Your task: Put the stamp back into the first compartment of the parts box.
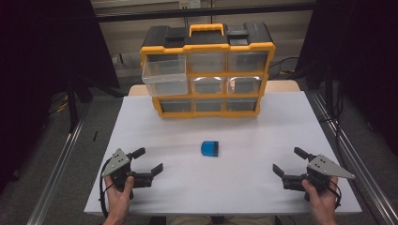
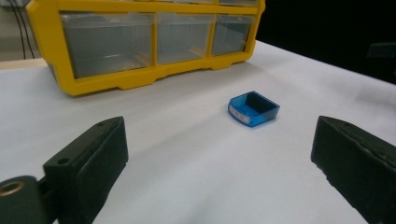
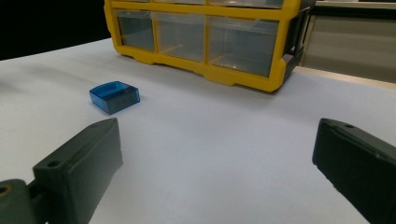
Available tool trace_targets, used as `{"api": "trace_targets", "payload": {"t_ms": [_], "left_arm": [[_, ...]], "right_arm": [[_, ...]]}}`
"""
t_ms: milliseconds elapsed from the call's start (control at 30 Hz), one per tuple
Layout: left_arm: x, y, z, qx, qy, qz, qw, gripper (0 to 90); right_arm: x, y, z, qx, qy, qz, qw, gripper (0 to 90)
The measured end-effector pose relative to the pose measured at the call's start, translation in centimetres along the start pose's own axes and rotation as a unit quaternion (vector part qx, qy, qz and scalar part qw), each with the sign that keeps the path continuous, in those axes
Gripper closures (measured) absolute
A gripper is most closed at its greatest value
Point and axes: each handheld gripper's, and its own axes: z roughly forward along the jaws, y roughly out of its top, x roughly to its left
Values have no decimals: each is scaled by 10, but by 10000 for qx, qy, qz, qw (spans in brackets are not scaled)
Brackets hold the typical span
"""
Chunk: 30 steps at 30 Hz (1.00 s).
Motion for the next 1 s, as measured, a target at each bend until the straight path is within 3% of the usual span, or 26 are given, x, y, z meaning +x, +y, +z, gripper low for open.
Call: {"api": "trace_targets", "payload": {"t_ms": [100, 300, 367, 467, 500, 567, 800, 967, 1000], "left_arm": [[-1, 2, 5, 90, -126, -60, 9999, 39], [-4, 9, 12, 77, -332, 51, 9994, 35], [-5, 11, 15, 94, -435, 212, 9988, 21], [-8, 12, 20, 73, -487, 237, 9985, 21], [-8, 13, 21, 145, -488, 372, 9980, 21], [-11, 15, 27, 18, -635, 260, 9976, 21], [-10, 27, 43, -47, -567, 319, 9979, 21], [-13, 34, 55, 76, -557, 188, 9982, 17], [-13, 35, 58, 125, -624, 240, 9977, 17]], "right_arm": [[1, 0, 1, 22, 39, 14, 10000, 12], [1, 0, 2, 22, 68, 10, 10000, 11], [1, 0, 2, 11, 87, 29, 10000, 12], [1, 0, 2, -2, 120, 2, 9999, 12], [1, 0, 2, 1, 131, -6, 9999, 12], [1, 0, 3, 5, 88, -5, 10000, 11], [0, 0, 3, 9, 66, 24, 10000, 12], [0, 0, 3, 1, 94, -2, 10000, 10], [0, 0, 3, 10, 99, 14, 9999, 8]]}}
